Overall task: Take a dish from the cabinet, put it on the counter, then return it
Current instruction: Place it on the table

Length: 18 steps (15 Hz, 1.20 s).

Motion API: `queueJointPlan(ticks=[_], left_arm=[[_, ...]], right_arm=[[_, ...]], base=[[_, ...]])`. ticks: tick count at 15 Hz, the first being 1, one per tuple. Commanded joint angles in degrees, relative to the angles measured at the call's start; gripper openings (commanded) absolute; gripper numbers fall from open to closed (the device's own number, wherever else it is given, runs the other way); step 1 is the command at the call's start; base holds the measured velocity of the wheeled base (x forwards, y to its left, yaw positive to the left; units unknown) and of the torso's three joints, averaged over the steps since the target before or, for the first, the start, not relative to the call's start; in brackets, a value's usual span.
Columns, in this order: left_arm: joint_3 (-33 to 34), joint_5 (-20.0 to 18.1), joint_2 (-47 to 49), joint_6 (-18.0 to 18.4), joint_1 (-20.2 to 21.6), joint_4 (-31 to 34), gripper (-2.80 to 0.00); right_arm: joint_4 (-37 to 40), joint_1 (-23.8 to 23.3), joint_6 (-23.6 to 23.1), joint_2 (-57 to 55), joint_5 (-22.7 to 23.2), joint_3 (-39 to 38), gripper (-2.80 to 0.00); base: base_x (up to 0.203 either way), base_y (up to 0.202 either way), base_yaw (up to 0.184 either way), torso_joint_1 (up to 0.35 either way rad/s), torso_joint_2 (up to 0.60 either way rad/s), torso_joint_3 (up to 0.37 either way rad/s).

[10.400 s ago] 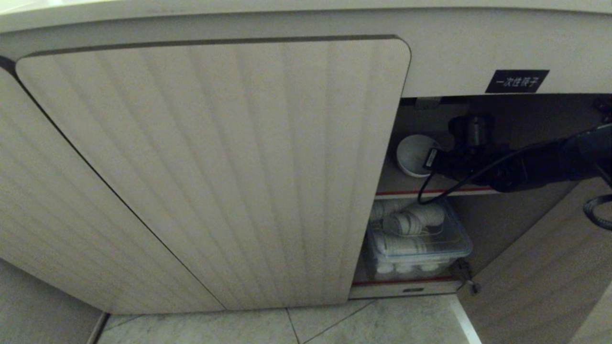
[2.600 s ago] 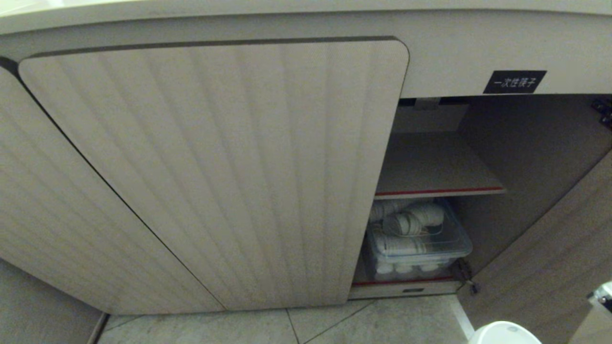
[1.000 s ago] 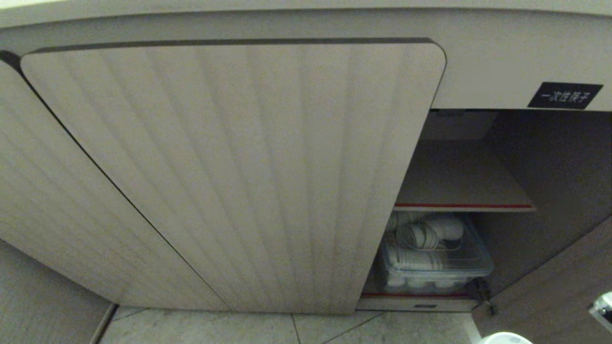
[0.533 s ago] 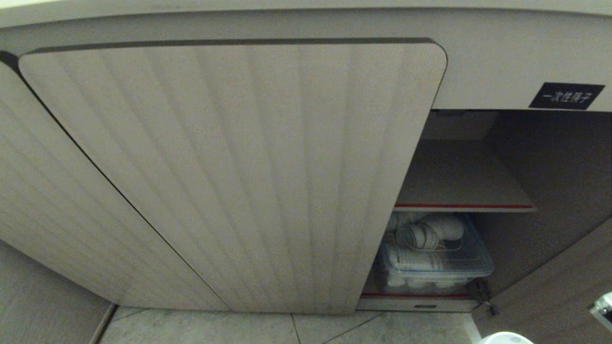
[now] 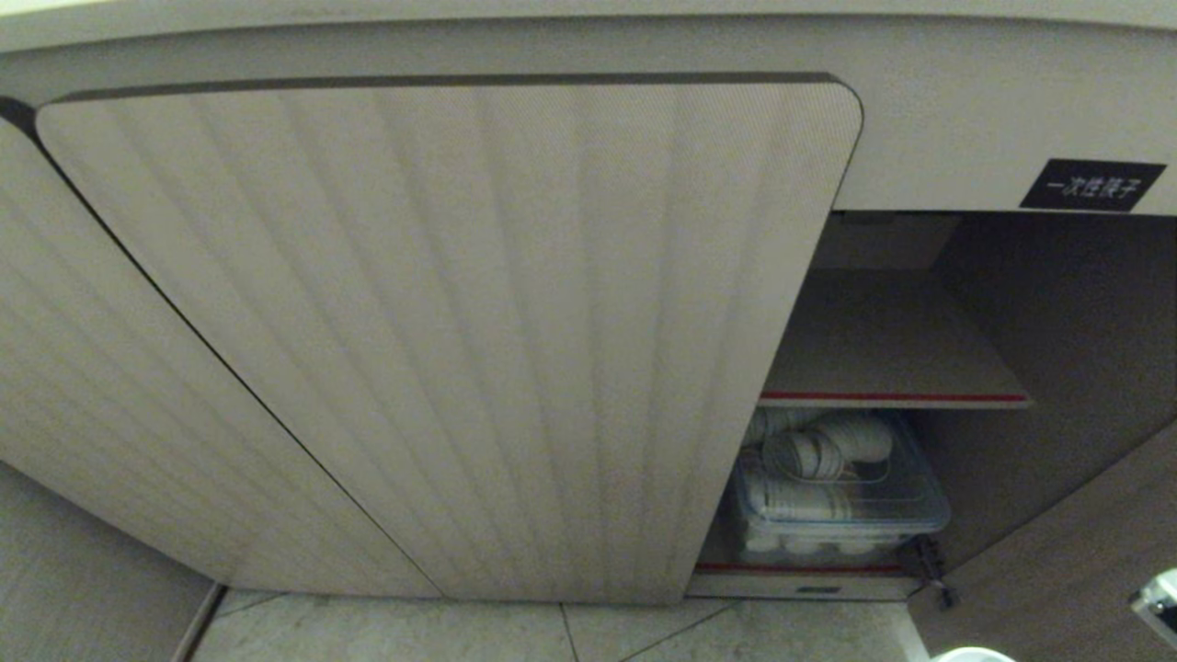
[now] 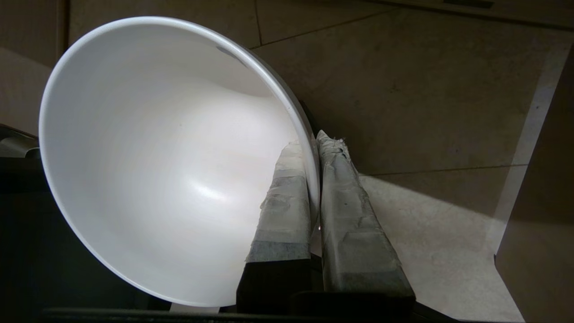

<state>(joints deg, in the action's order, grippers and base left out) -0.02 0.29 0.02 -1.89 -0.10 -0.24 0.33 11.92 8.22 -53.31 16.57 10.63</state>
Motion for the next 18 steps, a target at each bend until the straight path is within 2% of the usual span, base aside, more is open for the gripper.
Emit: queueJointPlan(ticks=[1,10,18], left_arm=[[0.02,0.06,-0.02,-0.13,0.01,-0.02,-2.80],[-0.05,0.06,-0.02,-0.13,0.01,-0.02,-2.80],[-0.04,0.06,-0.02,-0.13,0.01,-0.02,-2.80]], right_arm=[[0.11,0.03,0.04,-0.13,0.13,-0.08,-2.80],[0.20,-0.06,-0.04,0.14,0.13,-0.09,-2.80],[-0.15,-0.32,-0.13,0.22,0.06,-0.87,-2.80]], base=[[0.000,0.000,0.000,0.000,0.00,0.000],[-0.165,0.000,-0.003,0.000,0.00,0.004],[0.000,0.000,0.000,0.000,0.00,0.000]])
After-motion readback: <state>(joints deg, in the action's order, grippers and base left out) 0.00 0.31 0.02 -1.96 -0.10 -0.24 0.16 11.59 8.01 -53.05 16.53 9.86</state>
